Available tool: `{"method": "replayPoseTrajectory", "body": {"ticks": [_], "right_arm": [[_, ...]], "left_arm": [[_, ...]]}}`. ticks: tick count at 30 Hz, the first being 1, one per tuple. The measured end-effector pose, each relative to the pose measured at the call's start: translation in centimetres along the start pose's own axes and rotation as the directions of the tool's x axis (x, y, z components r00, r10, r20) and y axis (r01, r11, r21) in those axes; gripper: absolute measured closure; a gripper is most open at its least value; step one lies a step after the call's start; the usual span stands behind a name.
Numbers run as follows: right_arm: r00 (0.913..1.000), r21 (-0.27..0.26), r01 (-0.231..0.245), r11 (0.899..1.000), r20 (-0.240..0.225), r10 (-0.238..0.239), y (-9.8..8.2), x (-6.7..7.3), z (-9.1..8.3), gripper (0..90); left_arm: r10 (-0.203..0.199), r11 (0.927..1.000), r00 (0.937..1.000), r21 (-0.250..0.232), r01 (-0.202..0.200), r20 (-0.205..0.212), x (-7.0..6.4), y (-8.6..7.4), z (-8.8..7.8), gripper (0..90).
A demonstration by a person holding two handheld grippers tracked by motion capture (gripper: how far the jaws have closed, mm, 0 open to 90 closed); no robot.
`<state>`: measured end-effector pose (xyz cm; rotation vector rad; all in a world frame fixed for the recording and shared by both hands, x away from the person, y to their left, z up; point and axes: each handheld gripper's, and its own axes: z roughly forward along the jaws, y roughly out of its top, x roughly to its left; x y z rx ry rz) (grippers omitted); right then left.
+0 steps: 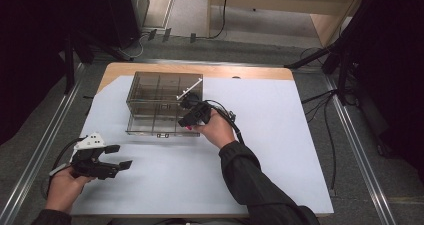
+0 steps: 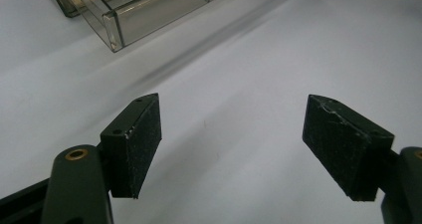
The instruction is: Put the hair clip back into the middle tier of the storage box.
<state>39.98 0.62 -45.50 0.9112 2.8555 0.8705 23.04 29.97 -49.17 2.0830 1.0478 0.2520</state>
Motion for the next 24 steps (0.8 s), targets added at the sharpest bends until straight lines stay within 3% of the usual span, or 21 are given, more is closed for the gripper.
{"method": "replayPoseTrajectory", "body": {"ticks": [5,10,14,24], "right_arm": [[0.9998,-0.032,0.011,0.999,-0.014,-0.011,-0.2,0.1,-0.6,67.6],[0.9997,-0.071,0.020,0.997,-0.014,-0.021,-0.5,0.0,-1.2,62.7],[0.9992,-0.080,0.036,0.996,-0.017,-0.037,-0.7,0.1,-1.6,55.7],[0.9991,-0.100,0.029,0.995,-0.028,-0.032,-1.6,-0.2,-2.5,52.8]], "left_arm": [[0.002,1.0000,1.0000,0.001,-0.002,0.002,0.1,0.0,-0.1,24.2],[0.001,1.0000,1.0000,0.001,-0.001,-0.005,0.0,0.1,0.0,24.2],[0.003,1.0000,1.0000,0.003,-0.003,0.002,0.1,0.2,0.1,24.2],[0.009,1.0000,0.9999,0.001,-0.009,0.011,0.2,0.5,0.3,24.2]]}}
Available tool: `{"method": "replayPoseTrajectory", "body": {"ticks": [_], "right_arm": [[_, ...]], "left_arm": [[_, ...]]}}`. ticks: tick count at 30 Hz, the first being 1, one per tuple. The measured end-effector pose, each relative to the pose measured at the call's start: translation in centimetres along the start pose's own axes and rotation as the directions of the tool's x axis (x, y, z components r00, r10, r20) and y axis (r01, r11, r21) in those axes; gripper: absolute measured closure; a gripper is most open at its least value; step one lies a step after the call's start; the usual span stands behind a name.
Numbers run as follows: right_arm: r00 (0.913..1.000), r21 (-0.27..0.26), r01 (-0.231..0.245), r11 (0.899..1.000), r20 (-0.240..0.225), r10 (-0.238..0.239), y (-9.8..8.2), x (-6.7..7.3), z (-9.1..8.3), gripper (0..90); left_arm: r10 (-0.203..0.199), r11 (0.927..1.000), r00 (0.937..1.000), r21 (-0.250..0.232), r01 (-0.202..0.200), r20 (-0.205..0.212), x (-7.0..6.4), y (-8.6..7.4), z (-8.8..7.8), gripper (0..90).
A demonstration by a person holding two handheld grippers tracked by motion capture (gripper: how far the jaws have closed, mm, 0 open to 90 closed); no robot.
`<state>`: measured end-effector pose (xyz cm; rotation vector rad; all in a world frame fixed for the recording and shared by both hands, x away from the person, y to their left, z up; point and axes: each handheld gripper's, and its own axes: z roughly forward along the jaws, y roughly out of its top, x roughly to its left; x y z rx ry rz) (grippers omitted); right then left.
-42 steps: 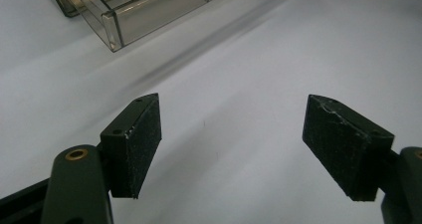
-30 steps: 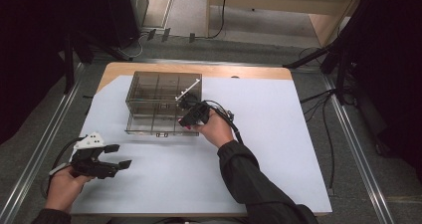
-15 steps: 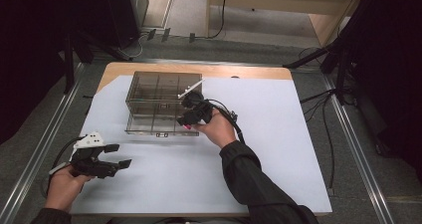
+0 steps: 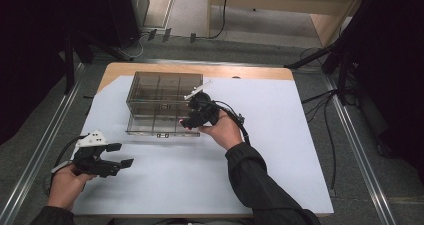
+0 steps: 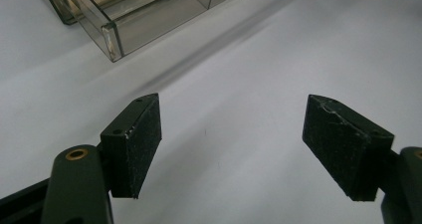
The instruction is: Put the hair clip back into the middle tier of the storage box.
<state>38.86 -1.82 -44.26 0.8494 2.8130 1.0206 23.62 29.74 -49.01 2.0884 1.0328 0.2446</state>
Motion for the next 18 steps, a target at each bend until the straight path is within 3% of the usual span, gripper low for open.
{"method": "replayPoseTrajectory", "body": {"ticks": [6,9,18], "right_arm": [[1.0000,-0.027,-0.008,1.000,0.000,0.008,-0.6,-0.5,-1.0,49.2],[0.9997,-0.043,-0.009,0.999,0.024,0.010,-1.0,-0.6,-1.6,48.1],[0.9995,-0.078,-0.025,0.997,0.014,0.027,-2.1,-1.2,-3.0,39.7]], "left_arm": [[0.008,1.0000,1.0000,0.003,-0.008,0.006,0.0,0.5,0.6,24.2],[0.011,0.9999,0.9999,0.009,-0.011,0.011,0.0,0.6,0.8,24.3],[0.018,0.9997,0.9996,0.013,-0.018,0.022,0.2,1.1,1.2,24.3]]}}
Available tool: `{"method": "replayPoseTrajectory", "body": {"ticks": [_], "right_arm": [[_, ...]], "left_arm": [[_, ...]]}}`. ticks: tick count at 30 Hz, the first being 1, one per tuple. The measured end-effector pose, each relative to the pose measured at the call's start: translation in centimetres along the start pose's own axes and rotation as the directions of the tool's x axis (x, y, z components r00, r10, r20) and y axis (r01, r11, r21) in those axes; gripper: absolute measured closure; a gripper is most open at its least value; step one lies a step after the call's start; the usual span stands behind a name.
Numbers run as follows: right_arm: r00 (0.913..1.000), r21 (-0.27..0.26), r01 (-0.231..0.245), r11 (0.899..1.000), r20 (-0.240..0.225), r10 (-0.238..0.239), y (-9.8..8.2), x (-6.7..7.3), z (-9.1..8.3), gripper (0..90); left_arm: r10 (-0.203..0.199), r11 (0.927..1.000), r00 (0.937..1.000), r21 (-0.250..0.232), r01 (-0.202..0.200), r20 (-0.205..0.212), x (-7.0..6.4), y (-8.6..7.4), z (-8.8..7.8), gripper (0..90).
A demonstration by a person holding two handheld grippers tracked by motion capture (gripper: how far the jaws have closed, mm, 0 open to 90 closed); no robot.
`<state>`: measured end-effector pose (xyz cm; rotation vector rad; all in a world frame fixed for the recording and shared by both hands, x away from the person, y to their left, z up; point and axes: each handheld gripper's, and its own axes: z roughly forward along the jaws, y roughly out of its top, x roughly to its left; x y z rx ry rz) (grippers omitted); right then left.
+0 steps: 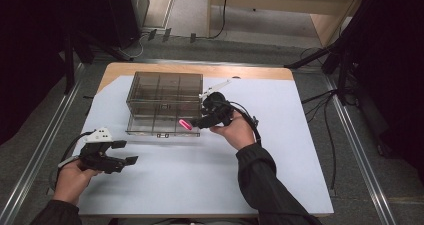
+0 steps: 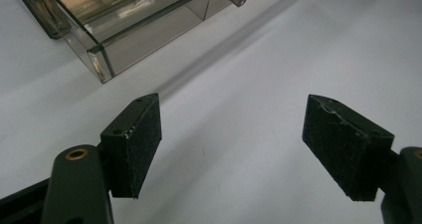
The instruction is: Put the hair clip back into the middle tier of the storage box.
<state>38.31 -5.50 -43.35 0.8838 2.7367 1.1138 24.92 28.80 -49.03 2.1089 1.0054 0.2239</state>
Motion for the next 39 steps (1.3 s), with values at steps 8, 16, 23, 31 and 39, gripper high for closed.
{"method": "replayPoseTrajectory", "body": {"ticks": [8,16,23,31,39], "right_arm": [[0.9998,-0.009,-0.007,1.000,0.021,0.007,-0.9,-0.6,-0.9,36.7],[0.9990,-0.030,-0.029,0.999,0.033,0.030,-1.9,-1.7,-2.2,33.5],[0.9967,-0.041,-0.062,0.997,0.050,0.064,-2.6,-2.8,-3.0,33.7],[0.9910,-0.061,-0.104,0.993,0.078,0.109,-3.6,-4.5,-3.7,32.5],[0.9888,-0.050,-0.115,0.992,0.089,0.120,-4.5,-5.5,-3.6,29.8]], "left_arm": [[0.005,1.0000,1.0000,-0.003,-0.005,-0.003,0.0,0.3,0.3,24.3],[0.010,0.9999,0.9999,0.001,-0.010,0.002,0.1,0.4,0.4,24.3],[0.017,0.9999,0.9998,-0.001,-0.017,0.006,0.0,0.6,0.4,24.2],[0.008,1.0000,1.0000,-0.002,-0.008,0.003,0.1,0.5,0.4,24.2],[0.009,1.0000,1.0000,-0.002,-0.009,0.001,0.1,0.5,0.4,24.3]]}}
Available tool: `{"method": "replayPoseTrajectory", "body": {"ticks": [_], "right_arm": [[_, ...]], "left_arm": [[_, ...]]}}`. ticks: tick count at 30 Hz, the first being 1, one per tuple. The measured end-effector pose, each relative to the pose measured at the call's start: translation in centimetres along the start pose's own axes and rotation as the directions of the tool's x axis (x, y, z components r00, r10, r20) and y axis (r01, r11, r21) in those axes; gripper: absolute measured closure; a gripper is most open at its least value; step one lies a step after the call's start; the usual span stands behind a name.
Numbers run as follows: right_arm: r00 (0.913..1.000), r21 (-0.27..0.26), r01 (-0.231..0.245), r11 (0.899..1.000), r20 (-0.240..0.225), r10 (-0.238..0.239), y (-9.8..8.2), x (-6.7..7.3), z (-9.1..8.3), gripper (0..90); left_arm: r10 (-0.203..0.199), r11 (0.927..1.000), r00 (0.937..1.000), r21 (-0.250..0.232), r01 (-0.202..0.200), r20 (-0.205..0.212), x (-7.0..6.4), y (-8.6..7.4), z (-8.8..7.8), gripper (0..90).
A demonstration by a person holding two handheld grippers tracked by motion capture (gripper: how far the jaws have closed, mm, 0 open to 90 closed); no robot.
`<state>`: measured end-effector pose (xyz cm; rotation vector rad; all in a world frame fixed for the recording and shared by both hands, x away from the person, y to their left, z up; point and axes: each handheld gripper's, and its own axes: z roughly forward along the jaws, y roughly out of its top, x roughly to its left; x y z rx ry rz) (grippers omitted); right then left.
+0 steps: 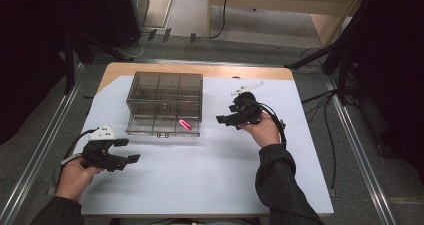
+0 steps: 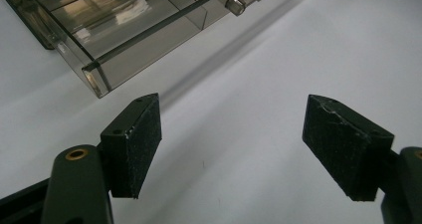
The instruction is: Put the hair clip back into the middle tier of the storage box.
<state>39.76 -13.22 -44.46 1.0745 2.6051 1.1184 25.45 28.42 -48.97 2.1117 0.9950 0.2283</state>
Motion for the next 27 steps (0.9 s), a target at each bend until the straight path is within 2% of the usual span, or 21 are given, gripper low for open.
{"method": "replayPoseTrajectory", "body": {"ticks": [6,15,18,27], "right_arm": [[1.0000,0.028,-0.003,1.000,0.009,0.003,-0.5,-0.5,0.5,29.8],[0.9992,0.035,-0.028,0.999,0.030,0.027,-0.7,-0.9,0.5,28.8],[0.9998,0.042,-0.019,0.999,0.010,0.019,-0.8,-1.0,0.6,24.4],[0.9993,0.054,-0.003,0.999,0.037,0.001,-1.0,-1.2,1.1,23.1]], "left_arm": [[-0.001,1.0000,1.0000,-0.001,0.001,0.003,-0.1,0.1,0.0,24.3],[-0.001,1.0000,1.0000,0.000,0.001,-0.001,0.0,0.0,0.0,24.2],[-0.002,1.0000,1.0000,0.000,0.002,-0.001,0.0,0.0,0.0,24.3],[-0.001,1.0000,1.0000,0.002,0.001,-0.003,0.1,-0.1,-0.1,24.3]]}}
